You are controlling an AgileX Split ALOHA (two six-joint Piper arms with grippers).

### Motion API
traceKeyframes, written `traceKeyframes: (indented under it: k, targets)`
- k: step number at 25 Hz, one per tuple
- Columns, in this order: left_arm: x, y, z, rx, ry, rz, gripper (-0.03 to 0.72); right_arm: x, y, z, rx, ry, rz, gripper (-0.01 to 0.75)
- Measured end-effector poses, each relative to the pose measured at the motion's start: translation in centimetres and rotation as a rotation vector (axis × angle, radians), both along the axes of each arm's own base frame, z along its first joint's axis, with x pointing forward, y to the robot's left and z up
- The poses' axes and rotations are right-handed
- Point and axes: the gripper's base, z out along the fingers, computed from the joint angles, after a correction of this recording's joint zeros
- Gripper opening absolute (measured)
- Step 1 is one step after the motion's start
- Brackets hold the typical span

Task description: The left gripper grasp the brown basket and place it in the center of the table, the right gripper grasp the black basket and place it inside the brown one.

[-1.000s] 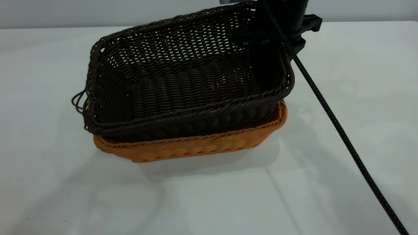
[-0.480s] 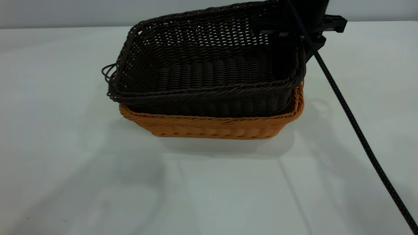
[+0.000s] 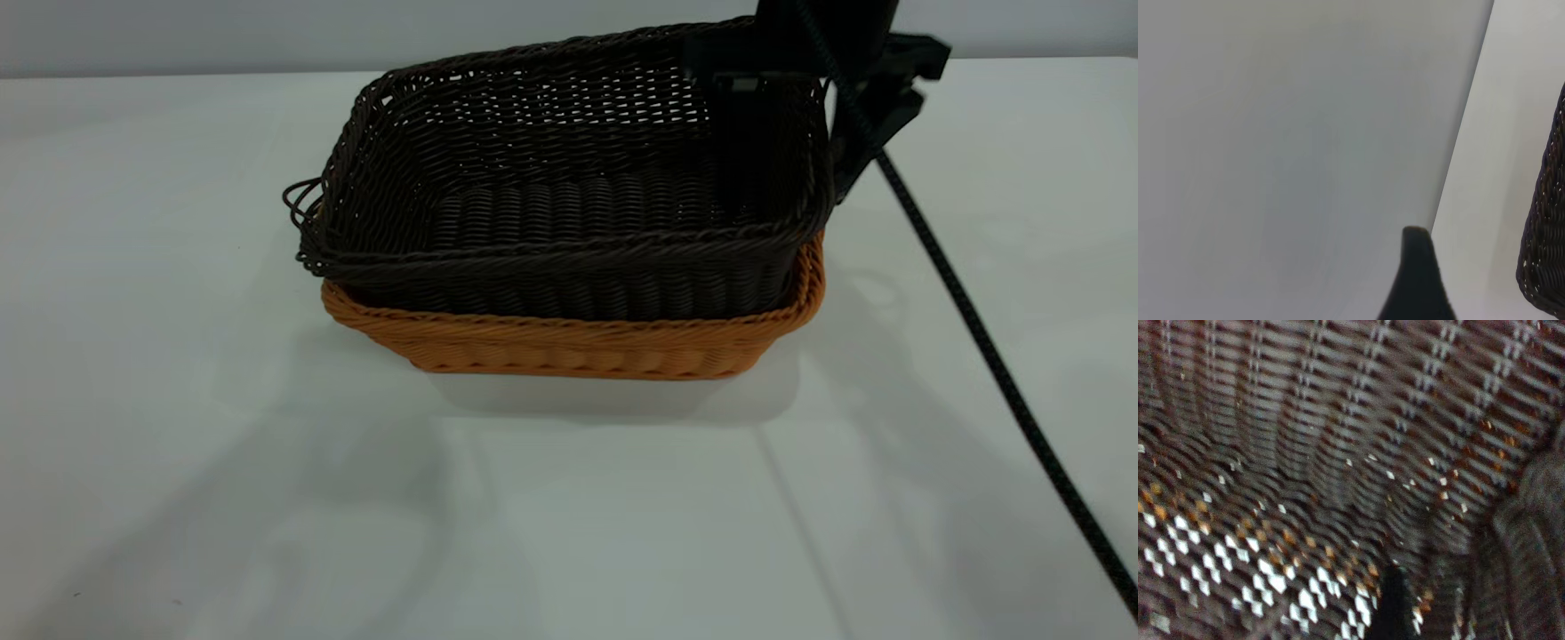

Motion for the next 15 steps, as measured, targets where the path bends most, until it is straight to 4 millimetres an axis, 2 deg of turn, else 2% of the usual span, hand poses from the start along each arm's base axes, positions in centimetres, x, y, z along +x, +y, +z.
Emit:
traceKeyframes:
  k: [4, 6, 8, 11, 15]
  targets:
    - [-0.7, 0.4, 0.9, -0.021, -0.023, 0.003, 0.492, -0.4, -1.1, 3.7, -0.077, -0.069, 0.045, 0.611]
    - [-1.6, 1.0, 2.0, -0.069, -0.038, 0.019, 0.492, -0.8, -1.7, 6.8, -0.103, -0.132, 0.049, 0.6]
    - [-2.8, 1.7, 3.2, -0.133, -0.043, 0.042, 0.492, -1.6, -2.2, 10.1, -0.097, -0.203, 0.042, 0.578]
    - [-5.4, 3.3, 5.2, -0.253, -0.033, 0.084, 0.492, -3.6, -3.1, 16.3, -0.065, -0.344, 0.033, 0.561]
    - [-9.8, 5.9, 7.1, -0.39, 0.038, 0.146, 0.492, -8.6, -5.2, 25.2, 0.012, -0.561, -0.006, 0.556]
